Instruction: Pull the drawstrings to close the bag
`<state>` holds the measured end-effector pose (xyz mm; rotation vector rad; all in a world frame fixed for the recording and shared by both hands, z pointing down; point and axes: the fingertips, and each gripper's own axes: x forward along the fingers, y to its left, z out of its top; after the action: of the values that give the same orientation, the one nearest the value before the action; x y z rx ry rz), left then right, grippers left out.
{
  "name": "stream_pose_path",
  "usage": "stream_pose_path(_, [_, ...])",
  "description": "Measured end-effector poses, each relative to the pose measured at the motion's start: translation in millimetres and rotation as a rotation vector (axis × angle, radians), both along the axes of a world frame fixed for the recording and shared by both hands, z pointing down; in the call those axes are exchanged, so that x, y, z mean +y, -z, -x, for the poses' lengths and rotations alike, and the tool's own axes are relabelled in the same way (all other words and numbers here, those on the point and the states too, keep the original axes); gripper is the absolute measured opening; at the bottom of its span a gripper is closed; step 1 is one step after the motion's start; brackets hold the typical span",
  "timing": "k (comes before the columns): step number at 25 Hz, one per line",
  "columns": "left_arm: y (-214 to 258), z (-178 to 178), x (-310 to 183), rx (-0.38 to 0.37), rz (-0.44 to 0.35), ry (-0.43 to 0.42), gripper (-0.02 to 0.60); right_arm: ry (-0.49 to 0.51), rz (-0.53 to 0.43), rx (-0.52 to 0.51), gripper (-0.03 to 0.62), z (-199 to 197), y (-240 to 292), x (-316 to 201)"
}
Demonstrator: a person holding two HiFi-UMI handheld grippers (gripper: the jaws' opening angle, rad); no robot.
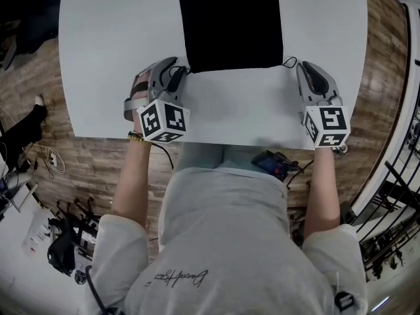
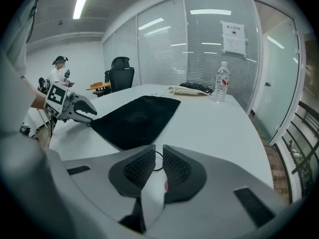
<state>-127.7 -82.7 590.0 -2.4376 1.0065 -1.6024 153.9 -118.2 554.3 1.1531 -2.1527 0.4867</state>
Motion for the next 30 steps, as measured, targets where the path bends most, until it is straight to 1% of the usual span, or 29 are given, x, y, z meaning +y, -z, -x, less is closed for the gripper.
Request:
stream_pose_path(5, [5,-2,-12,-0.002,-0.099,0.016,0.133,-0.006,0.002,-0.008,0.058,0,1,-2])
stream_pose_path(7, [3,-5,-15,-0.001,-0.127,0.019,0.127,-0.003,0.002,-0.004,0.058,2,-1,-1])
stream_pose_path(12, [-2,-5,-22,-0.009,-0.154,0.038,0.121,0.029,-0.011,0.051,0.058,1,-5,0])
stream_pose_path(16, [1,-4,-27,-0.023,-0.193,0.022,0.121,0.029,-0.015,0.056,0.058,0,-6,-2])
stream_pose_path(21, [4,1,-37,-0.015,-0.223,0.068,0.121,0.038,-0.017,0.072,0.058,2,-7,-3])
stream_pose_path(26, [2,3,-46,0.002,-0.222,0.120,0.121,0.074,-0.021,0.157,0.060,-1,-16,-5])
stream_pose_path(28, [2,3,-47,0.007,-0.220,0.128,0.121,0.135,-0.037,0.219,0.076,1,-19,-6])
stream_pose_path(30, [3,3,-47,0.008,-0.220,0.131,0.121,0.232,-0.071,0.311,0.093,6,-25,-5])
